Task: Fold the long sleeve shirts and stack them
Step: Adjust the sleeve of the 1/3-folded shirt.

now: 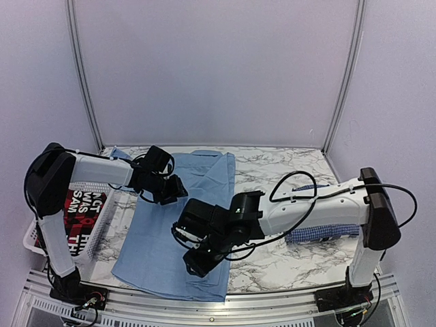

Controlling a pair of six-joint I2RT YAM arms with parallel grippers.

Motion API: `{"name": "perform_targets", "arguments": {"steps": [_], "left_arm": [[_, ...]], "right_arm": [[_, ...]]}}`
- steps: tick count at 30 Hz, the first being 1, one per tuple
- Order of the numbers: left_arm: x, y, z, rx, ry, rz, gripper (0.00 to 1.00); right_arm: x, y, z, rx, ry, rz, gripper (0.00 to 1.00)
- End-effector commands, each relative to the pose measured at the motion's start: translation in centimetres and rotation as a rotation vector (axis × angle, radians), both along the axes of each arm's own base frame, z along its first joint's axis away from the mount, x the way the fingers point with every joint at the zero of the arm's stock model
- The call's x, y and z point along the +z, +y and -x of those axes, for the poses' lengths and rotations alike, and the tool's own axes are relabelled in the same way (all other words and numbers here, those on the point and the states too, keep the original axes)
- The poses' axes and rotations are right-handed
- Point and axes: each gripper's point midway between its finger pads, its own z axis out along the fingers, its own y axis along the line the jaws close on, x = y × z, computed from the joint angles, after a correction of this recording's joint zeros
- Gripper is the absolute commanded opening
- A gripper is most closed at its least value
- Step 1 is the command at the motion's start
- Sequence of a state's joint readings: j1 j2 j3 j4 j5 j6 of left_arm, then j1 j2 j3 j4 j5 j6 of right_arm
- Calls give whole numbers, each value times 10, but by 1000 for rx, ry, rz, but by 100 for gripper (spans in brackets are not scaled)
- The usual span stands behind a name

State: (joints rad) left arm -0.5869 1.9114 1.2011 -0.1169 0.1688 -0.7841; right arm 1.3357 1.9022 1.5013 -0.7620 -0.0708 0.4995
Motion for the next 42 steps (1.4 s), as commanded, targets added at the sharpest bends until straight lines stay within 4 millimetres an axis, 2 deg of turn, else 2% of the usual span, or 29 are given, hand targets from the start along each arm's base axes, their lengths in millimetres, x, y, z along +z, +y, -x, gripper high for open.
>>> {"name": "perform_targets", "arguments": {"steps": [1, 2, 4, 10, 15, 18, 20, 26, 30, 33, 37, 42], "left_arm": [[30, 18, 5, 13, -85, -33, 47], [32, 21, 7, 12, -95, -40, 46], [32, 23, 7, -1, -106, -53, 45], [25, 10, -2, -32, -94, -38, 42], [17, -2, -16, -33, -98, -13, 38], [14, -5, -25, -20, -105, -16, 38], [9, -4, -31, 6, -99, -11, 39], [11, -9, -44, 55, -125, 57, 41], [6, -14, -47, 72, -115, 100, 43], [1, -17, -47, 83, -100, 127, 41], [-6, -15, -46, 94, -86, 123, 35], [-9, -12, -42, 93, -74, 111, 23]], "right_arm": [[50, -7, -63, -152, -101, -153, 52], [56, -10, -80, -188, -115, -188, 53], [65, -23, -126, -293, -178, -243, 53], [84, -70, -252, -516, -308, -419, 54], [85, -102, -331, -586, -345, -542, 56], [78, -115, -364, -596, -335, -586, 58], [74, -116, -385, -583, -328, -613, 58], [52, -117, -432, -555, -260, -670, 58], [36, -112, -454, -543, -225, -696, 59], [21, -106, -463, -532, -199, -694, 59], [10, -99, -469, -521, -172, -709, 59], [-2, -95, -469, -520, -136, -721, 58]]}}
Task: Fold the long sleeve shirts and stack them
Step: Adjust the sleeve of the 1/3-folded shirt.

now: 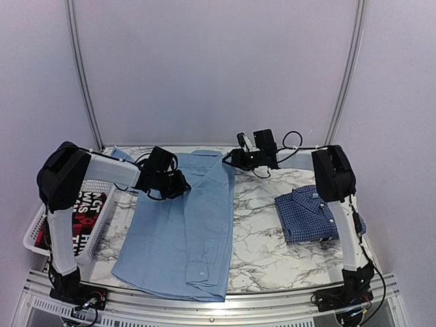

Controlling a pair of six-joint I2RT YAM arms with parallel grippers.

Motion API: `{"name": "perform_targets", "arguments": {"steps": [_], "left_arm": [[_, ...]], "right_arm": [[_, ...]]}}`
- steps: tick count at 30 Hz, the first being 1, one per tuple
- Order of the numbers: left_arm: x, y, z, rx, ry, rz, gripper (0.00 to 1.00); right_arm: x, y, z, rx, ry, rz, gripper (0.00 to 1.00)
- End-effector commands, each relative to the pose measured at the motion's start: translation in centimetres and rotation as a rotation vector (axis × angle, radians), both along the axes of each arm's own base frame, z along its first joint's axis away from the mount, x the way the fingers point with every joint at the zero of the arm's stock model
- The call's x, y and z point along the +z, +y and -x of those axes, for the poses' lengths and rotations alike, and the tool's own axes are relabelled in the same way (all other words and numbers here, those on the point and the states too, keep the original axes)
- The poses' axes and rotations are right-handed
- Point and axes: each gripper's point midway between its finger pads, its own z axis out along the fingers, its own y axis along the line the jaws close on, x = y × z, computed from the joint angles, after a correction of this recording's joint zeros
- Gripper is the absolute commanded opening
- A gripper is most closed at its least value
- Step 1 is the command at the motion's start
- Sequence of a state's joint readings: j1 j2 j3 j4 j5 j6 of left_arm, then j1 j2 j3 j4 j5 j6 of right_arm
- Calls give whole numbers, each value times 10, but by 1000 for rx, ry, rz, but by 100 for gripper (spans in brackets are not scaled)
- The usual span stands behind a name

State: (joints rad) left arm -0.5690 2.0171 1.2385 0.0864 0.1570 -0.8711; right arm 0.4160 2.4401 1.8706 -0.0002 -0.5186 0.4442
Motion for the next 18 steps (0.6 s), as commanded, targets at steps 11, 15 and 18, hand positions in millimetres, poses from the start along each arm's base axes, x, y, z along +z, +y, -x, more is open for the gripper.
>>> {"name": "perform_targets", "arguments": {"steps": [11, 15, 18], "left_arm": [[-7, 6, 7, -6, 12, -12, 8], [-8, 6, 7, -9, 11, -14, 5], [-10, 6, 8, -11, 18, -13, 3]], "right_arm": [[11, 18, 0, 64, 31, -145, 48], [11, 20, 1, 72, 38, -163, 42], [12, 22, 1, 79, 44, -177, 35]]}}
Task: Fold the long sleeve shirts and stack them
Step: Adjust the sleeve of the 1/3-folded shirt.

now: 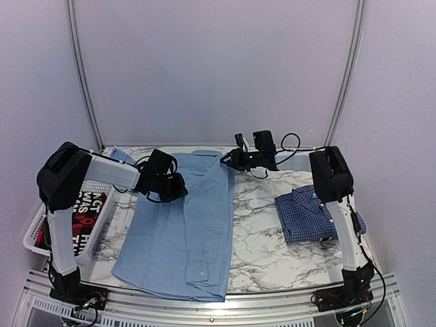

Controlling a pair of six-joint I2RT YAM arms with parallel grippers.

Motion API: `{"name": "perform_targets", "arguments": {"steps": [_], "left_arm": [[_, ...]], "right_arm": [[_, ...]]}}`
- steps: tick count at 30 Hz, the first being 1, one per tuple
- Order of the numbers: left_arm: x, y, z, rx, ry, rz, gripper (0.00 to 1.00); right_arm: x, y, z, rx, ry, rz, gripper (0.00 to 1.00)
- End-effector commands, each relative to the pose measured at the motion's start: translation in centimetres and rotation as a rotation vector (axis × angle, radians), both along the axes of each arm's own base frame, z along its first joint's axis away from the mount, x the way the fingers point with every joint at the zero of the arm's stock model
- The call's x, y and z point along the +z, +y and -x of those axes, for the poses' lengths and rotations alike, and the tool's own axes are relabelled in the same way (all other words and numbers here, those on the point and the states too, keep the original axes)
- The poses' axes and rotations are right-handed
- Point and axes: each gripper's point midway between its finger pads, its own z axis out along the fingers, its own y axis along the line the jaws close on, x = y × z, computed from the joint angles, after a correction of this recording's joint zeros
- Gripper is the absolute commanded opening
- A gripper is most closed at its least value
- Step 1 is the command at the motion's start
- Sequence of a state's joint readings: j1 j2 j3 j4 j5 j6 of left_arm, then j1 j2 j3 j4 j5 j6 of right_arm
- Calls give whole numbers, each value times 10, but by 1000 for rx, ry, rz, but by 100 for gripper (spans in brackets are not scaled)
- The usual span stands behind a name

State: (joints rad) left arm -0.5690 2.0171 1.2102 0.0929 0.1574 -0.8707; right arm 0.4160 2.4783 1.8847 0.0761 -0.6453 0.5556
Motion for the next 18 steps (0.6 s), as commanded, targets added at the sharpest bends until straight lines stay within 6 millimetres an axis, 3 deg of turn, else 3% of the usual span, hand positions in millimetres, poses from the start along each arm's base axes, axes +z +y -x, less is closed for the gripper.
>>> {"name": "perform_targets", "arguments": {"steps": [1, 6, 9, 13, 18], "left_arm": [[0, 2, 2, -10, 0, -2, 1], [-1, 5, 4, -4, 3, -6, 0], [-3, 7, 5, 4, 4, -14, 0], [-6, 9, 6, 10, 9, -25, 0], [-10, 10, 5, 15, 12, -32, 0]], "right_arm": [[7, 6, -7, 17, -16, -51, 32], [7, 8, -12, 10, -16, -59, 9], [9, 7, -20, -7, -24, -63, 1], [3, 9, -31, -29, -12, -76, 0], [-18, 10, -35, -48, 27, -88, 0]]}}
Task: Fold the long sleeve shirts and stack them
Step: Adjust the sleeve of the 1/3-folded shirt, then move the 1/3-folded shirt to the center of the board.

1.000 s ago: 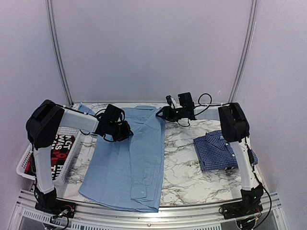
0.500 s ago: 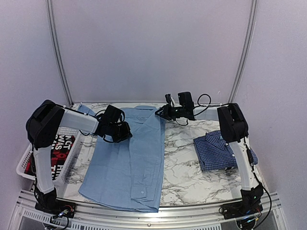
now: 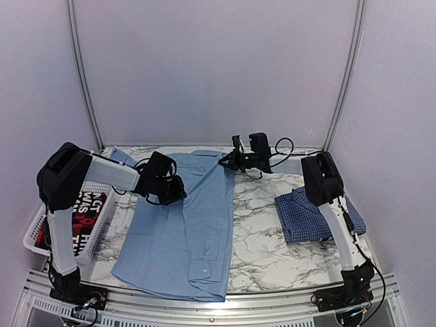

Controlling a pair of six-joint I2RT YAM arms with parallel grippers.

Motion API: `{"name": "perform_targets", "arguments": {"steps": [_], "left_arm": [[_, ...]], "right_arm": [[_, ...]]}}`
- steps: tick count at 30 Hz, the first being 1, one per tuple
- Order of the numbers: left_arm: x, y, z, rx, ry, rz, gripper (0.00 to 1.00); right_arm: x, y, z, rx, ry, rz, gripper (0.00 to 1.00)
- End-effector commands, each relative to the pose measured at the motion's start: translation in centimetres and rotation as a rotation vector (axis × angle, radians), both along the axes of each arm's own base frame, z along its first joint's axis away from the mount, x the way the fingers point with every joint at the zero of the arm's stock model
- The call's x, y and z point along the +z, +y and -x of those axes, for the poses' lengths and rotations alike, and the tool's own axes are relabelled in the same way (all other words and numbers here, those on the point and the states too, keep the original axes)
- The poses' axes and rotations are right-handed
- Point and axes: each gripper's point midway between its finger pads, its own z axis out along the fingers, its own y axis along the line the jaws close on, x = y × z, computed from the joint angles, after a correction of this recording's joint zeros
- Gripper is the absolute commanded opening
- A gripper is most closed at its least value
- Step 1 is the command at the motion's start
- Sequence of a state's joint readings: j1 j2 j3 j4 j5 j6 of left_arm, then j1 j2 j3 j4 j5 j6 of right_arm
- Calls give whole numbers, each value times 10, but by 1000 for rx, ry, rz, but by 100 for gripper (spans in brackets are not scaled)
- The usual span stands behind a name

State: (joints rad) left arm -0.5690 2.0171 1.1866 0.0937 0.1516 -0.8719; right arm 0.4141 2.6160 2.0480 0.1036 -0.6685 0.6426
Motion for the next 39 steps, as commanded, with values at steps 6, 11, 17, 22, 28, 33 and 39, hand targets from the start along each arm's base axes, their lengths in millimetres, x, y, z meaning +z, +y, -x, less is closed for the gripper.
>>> {"name": "perform_targets", "arguments": {"steps": [6, 11, 17, 22, 28, 33, 39], "left_arm": [[-5, 5, -2, 3, -4, -27, 4], [8, 8, -8, 1, -38, -57, 19], [38, 15, -12, -1, -95, -94, 28], [50, 26, 2, -13, -103, -127, 29], [49, 44, 41, -53, -71, -135, 29], [30, 59, 95, -83, -20, -165, 29], [9, 64, 147, -140, 13, -215, 29]], "right_arm": [[-20, -8, -8, -54, 17, 20, 8], [1, -15, -9, -70, -26, 79, 31], [51, -33, -14, -147, -98, 169, 39], [65, -33, 6, -137, -85, 218, 39], [59, -8, 78, -33, -60, 232, 38], [55, 12, 140, 51, -29, 206, 38], [44, 34, 188, 106, -9, 182, 38]]}}
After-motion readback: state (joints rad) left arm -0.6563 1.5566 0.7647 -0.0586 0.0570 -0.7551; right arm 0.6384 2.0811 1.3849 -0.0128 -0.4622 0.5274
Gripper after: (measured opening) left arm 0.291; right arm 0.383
